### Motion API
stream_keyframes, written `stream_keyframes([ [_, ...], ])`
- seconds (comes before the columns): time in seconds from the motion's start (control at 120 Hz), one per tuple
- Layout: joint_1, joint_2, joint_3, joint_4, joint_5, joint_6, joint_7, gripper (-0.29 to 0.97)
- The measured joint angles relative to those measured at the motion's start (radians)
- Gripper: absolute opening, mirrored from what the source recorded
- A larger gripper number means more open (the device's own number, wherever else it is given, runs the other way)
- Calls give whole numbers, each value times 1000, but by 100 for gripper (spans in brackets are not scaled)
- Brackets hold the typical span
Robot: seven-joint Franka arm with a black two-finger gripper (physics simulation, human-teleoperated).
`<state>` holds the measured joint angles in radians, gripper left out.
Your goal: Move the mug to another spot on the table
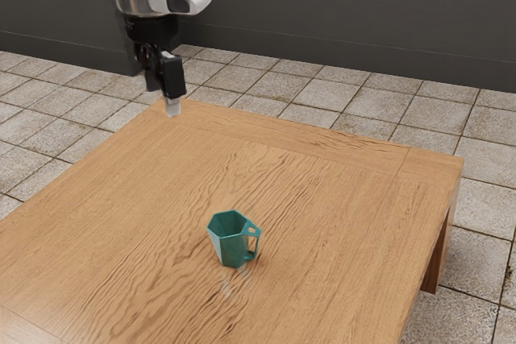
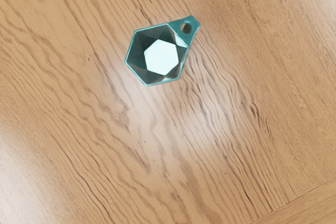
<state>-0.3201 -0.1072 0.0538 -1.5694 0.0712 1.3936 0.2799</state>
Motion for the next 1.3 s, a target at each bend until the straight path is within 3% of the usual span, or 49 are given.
stream_keyframes([
  [0.3,7,53,-26,-21,-4,56,-84,68],
  [0.6,-2,-9,-112,-206,16,148,299,68],
  [0.717,-1,29,-120,-255,-17,273,482,68],
  [1.0,1,69,-110,-460,-255,542,779,68],
  [1.2,-50,160,-41,-490,-293,637,912,68],
  [1.3,-22,187,-10,-496,-300,670,959,68],
])
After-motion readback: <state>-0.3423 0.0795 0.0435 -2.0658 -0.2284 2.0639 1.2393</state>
